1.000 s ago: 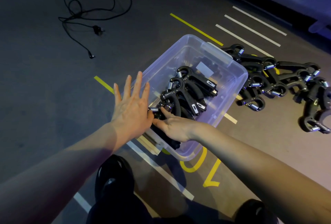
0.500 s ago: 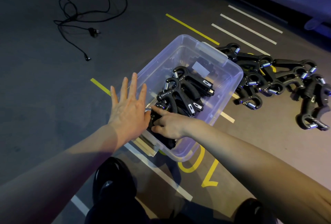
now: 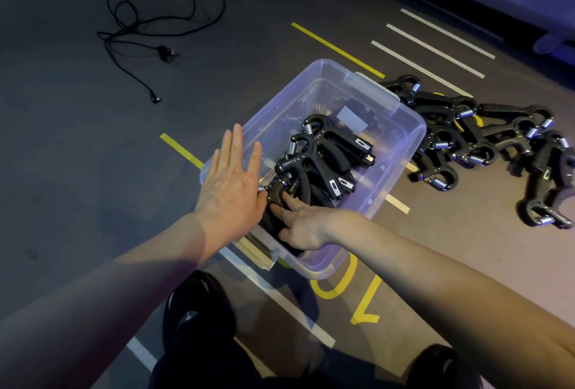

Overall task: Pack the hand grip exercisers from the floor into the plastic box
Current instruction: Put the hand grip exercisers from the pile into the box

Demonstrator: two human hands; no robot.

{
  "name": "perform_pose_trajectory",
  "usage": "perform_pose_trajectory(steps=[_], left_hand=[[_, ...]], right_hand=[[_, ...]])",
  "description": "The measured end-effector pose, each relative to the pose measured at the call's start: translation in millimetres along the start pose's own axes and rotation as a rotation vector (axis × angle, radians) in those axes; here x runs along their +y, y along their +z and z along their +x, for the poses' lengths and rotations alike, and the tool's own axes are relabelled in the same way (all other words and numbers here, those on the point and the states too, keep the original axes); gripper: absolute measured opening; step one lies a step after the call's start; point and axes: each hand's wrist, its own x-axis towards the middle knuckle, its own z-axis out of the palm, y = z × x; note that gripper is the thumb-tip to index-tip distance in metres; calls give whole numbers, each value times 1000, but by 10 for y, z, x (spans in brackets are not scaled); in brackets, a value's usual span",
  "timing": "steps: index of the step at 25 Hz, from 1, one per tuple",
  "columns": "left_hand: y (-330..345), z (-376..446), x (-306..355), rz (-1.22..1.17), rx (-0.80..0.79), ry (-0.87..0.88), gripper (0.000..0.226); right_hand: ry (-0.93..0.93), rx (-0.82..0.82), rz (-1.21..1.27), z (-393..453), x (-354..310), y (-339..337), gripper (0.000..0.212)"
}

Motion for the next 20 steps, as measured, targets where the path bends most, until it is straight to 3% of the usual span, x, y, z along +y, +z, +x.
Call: perform_pose_trajectory(steps=[4,6,8,11,16,18,20], left_hand=[[-7,2,-5,1,-11,-9,74],[-10,0,46,5,-3,-35,74],[-30,14,140,-31,47,-36,75],[-114,87,365,-152,159,31,73],[-246,227,917,-212,206,175,77],[-196,263,1108,-191,157,232,79],[-130,295,1265,-145,103,272,82]], right_hand=[[22,-38,-62,61,22,-43,60],[-1,26,-82,50,34,-40,58],[-49,235,-45,-39,66,-57,44],[-65,705,97,-242,232,-142,25],[-113,1385,304,-510,969,-156,38],[-4,1472,375,-520,1340,-70,47],[190,1382,433,-476,1686,36,55]])
